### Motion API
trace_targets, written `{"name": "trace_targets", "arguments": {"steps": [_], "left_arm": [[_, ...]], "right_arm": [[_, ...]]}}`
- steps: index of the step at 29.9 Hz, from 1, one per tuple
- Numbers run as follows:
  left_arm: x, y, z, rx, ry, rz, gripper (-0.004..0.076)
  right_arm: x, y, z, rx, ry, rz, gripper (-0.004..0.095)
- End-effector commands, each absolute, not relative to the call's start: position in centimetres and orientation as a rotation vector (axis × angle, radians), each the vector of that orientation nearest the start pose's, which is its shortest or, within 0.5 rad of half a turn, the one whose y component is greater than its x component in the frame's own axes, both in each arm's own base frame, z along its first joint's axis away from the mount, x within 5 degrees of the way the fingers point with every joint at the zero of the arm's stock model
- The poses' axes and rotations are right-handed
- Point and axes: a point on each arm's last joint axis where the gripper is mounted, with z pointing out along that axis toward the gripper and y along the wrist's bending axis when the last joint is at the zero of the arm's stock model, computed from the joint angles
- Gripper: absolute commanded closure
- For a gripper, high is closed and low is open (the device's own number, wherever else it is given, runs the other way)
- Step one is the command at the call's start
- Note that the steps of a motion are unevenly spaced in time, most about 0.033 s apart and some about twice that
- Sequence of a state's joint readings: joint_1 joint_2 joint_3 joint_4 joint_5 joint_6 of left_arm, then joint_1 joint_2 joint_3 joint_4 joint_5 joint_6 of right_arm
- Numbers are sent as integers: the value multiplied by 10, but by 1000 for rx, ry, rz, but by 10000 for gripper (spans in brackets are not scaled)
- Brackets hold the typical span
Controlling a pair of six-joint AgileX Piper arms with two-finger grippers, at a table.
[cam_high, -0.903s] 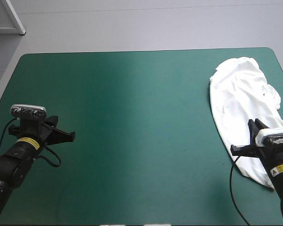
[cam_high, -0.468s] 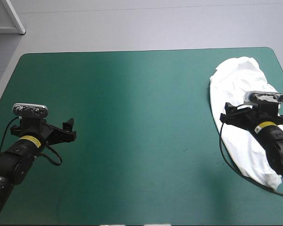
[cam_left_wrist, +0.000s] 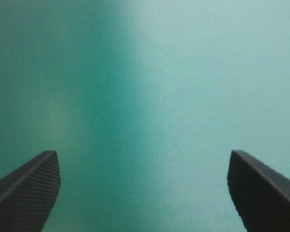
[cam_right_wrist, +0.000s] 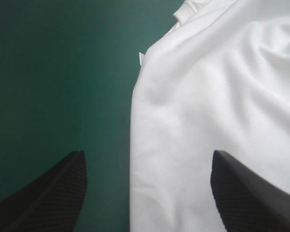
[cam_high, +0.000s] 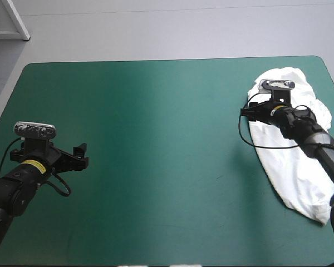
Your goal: Fold the cloth
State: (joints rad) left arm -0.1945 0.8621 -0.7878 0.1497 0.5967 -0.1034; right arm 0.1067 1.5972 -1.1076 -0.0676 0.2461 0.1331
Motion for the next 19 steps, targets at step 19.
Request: {"name": "trace_targets", "arguments": {"steps": [19], "left_arm": [[167,-33,355,199,2099,-123,56]], "right_arm": [[416,34,171,-14,2514,-45,440]]}}
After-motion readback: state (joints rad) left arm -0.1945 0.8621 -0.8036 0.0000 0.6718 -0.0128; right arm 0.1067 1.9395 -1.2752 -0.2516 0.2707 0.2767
